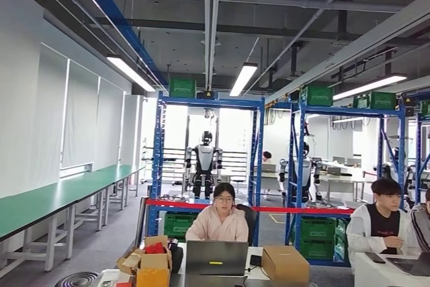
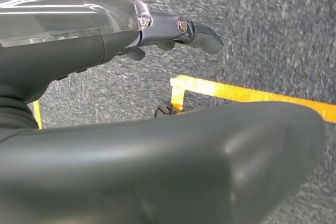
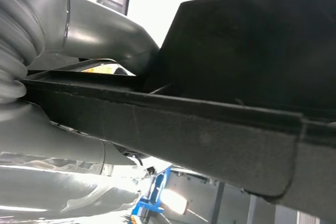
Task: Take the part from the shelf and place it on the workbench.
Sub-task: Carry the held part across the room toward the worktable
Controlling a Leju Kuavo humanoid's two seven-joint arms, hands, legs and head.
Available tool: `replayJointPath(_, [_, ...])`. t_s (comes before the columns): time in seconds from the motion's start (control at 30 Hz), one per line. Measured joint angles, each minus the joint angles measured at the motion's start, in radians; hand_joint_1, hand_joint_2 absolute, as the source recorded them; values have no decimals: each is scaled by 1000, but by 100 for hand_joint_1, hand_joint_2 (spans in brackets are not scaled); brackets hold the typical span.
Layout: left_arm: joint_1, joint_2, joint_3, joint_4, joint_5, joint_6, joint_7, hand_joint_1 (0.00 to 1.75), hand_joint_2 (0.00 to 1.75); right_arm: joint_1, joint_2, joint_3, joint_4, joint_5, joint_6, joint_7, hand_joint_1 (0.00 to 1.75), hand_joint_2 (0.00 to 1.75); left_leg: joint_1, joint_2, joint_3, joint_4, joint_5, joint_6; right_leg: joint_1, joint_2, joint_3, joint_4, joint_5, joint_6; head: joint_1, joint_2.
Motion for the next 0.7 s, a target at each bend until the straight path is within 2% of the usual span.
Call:
replayJointPath(0.03, [0,0,0,0,0,-1,-1,0,175,1,0,0,0,0,0,0,175,175,-1,-1,4,0,-4,1,-1,0,-37,53,-8,1,0,0])
replayJointPath(0.07, [0,0,0,0,0,-1,-1,0,175,2,0,0,0,0,-1,0,175,175,-2,-2,9,0,-8,2,0,0,-59,73,3,0,0,0])
replayJointPath(0.1, [0,0,0,0,-1,-2,-2,0,175,2,0,0,1,0,-1,0,175,175,-3,-4,17,0,-14,1,0,1,-61,53,34,-3,0,0])
replayJointPath(0.17, [-1,0,0,0,-1,-2,-3,0,175,2,0,0,1,0,-1,0,175,175,-4,-7,35,-2,-25,-2,5,4,-22,-66,121,-18,0,0])
replayJointPath(0.2, [-2,-1,0,0,-1,-3,-4,0,175,2,0,0,1,0,-1,0,175,175,-4,-9,41,-3,-30,-4,9,6,-1,-121,151,-27,0,0])
replayJointPath(0.23, [-3,-1,-1,0,-1,-3,-5,0,175,2,0,1,0,0,-2,0,175,175,-3,-10,44,-6,-32,-8,14,8,13,-158,165,-36,0,0])
replayJointPath(0.3, [-4,-1,-1,0,-1,-4,-6,0,175,2,0,1,0,0,-3,-1,175,175,0,-10,45,-13,-33,-17,21,8,22,-183,162,-47,0,1])
replayJointPath(0.37, [-4,-1,-2,0,-1,-5,-7,0,175,3,0,0,-2,-1,-3,-2,175,175,-1,-8,49,-18,-37,-27,16,6,38,-213,159,-52,0,1])
replayJointPath(0.4, [-5,-1,-2,0,-1,-5,-8,0,175,3,1,0,-3,-2,-4,-2,175,175,-3,-6,44,-4,-48,-30,13,4,48,-228,159,-54,0,0])
replayJointPath(0.47, [-6,-1,-3,0,-1,-5,-9,0,175,4,1,-1,-4,-4,-4,-3,175,175,-3,-4,1,84,-88,-35,9,0,66,-244,156,-56,0,0])
replayJointPath(0.53, [-3,1,-4,0,-1,-5,-9,0,175,6,1,-2,-4,-4,-4,-2,175,175,-2,-3,-69,201,-123,-40,8,0,77,-245,148,-58,0,0])
replayJointPath(0.57, [-1,2,-4,0,-1,-4,-9,0,175,8,1,-2,-4,-4,-4,-2,175,175,-1,-3,-91,227,-117,-43,8,0,85,-245,141,-57,0,0])
replayJointPath(0.6, [0,2,-4,0,-1,-4,-9,0,175,8,1,-3,-4,-4,-4,-2,175,175,0,-3,-96,218,-91,-46,7,0,94,-244,135,-55,0,0])
replayJointPath(0.67, [1,2,-5,0,-1,-4,-9,0,175,9,1,-3,-3,-4,-4,-2,175,175,4,-1,-59,110,-7,-50,5,1,116,-241,117,-48,0,0])
replayJointPath(0.7, [0,2,-6,0,-1,-4,-9,0,175,9,1,-3,-3,-4,-4,-2,175,175,4,0,-35,56,20,-50,6,1,124,-238,108,-42,0,0])
